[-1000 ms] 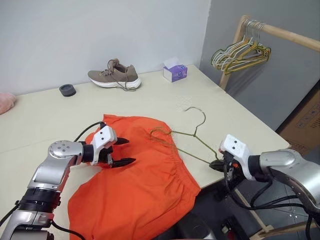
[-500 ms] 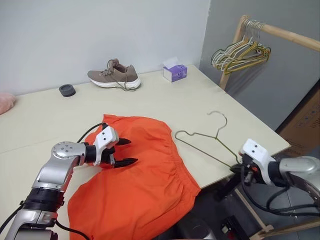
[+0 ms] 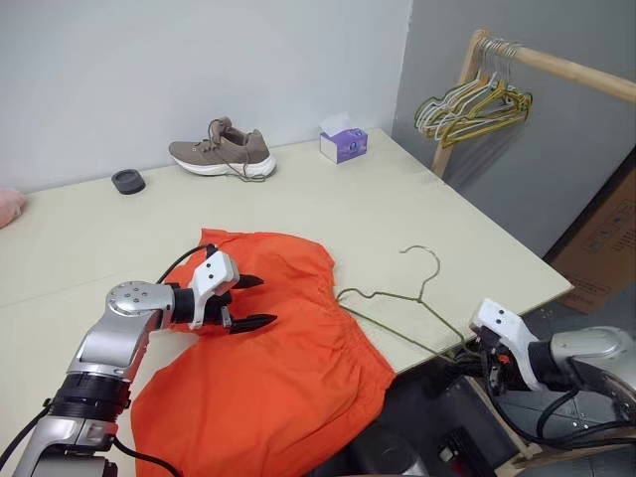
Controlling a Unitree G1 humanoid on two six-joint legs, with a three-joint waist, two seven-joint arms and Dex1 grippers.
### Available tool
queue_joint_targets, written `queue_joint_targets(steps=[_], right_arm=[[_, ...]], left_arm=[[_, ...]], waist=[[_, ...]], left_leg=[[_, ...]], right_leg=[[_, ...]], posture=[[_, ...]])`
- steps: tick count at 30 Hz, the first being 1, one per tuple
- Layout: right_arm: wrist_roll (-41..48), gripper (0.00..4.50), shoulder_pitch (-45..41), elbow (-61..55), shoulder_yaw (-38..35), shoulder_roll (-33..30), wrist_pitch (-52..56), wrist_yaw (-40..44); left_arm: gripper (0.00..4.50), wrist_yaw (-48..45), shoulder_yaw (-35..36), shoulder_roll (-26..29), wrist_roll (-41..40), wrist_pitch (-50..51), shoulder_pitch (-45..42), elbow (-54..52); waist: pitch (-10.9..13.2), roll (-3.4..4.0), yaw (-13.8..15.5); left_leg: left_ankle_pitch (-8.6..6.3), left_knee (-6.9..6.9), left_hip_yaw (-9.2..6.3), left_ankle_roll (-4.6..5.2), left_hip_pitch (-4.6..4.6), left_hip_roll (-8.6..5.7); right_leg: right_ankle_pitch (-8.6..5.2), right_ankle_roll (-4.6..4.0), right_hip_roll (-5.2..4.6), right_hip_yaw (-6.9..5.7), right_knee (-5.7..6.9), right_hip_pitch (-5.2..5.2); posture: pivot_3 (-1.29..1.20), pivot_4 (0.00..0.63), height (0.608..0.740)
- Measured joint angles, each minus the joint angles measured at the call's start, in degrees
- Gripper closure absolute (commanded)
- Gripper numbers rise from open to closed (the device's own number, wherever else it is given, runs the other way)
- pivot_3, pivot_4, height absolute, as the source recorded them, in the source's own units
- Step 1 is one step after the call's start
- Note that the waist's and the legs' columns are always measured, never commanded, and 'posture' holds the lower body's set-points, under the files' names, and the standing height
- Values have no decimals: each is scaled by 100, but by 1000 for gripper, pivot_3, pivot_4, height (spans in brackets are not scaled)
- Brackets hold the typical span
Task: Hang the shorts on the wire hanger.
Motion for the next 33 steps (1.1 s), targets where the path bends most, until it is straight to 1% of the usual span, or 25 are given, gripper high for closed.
queue_joint_targets(steps=[4, 8, 10, 13, 16, 18, 21, 24, 28, 30, 33], right_arm=[[130, 4500, -212, -192, 73, -12, 76, 13], [25, 4500, -261, -342, 492, -163, -71, 73], [-184, 4500, -265, -358, 843, -172, -192, 18], [-396, 4500, -316, -204, 1024, -15, -223, -214], [-466, 4500, -380, 26, 1029, 181, -211, -447], [-673, 4500, -388, 205, 1094, 195, -305, -585], [-1199, 4500, -391, 534, 1310, 72, -742, -744], [-1492, 4500, -435, 715, 1360, 13, -1136, -737], [-1489, 4500, -499, 637, 1225, -135, -1257, -491], [-1168, 4500, -502, 306, 952, -119, -1102, -325], [-467, 4500, -504, -11, 328, 146, -506, -256]], left_arm=[[34, 64, 2, 4, 1, -4, 36, 0], [34, 78, 4, 7, 1, -5, 46, -9], [34, 106, 4, 7, 1, -4, 47, -32], [34, 150, 4, 7, 1, 1, 48, -63], [34, 175, 4, 7, 1, 3, 48, -81], [34, 178, 4, 7, 1, 3, 52, -91], [34, 180, 4, 7, 1, 8, 81, -140], [34, 180, 4, 7, 0, 10, 86, -180], [34, 180, 4, 7, 0, 9, 89, -182], [34, 181, 4, 7, 0, 9, 88, -184], [34, 184, 4, 5, 0, 8, 91, -187]], waist=[[0, 0, 17], [0, 0, 32], [-1, -1, 33], [-3, -5, 30], [-3, -4, 31], [-3, -4, 35], [-3, -4, 55], [-6, -9, 73], [-5, -8, 79], [-5, -8, 100], [-7, -11, 114]], left_leg=[[0, 0, 1, 0, -1, 0], [0, 1, 1, 0, -1, -1], [0, 1, 1, 0, -1, -1], [0, 1, 2, 0, -1, 0], [0, 1, 1, 0, -1, 0], [0, 1, 2, 0, -1, -1], [0, 2, 3, 0, 0, -3], [0, 3, 4, -1, 1, -3], [0, 1, -1, 0, 0, 0], [0, 1, -3, 0, 1, 1], [0, 1, -2, -1, 1, 1]], right_leg=[[0, 0, 0, 1, 0, 0], [0, 0, -2, 2, 0, 0], [0, 0, -2, 2, 0, 0], [0, 0, -2, 2, 0, 0], [0, 0, -2, 2, 1, -1], [0, 0, -2, 3, 1, 0], [0, 0, -4, 4, 1, 0], [0, 0, -4, 5, 1, 2], [0, 0, -2, 0, 1, 0], [0, 0, 0, -1, 3, 0], [0, 0, 0, -1, 3, 2]], posture=[[-417, 0, 740], [-417, 0, 740], [-416, 0, 740], [-415, 0, 740], [-416, 0, 740], [-416, 0, 740], [-416, 0, 740], [-416, 0, 740], [-421, 0, 740], [-421, 0, 740], [-421, 0, 740]])
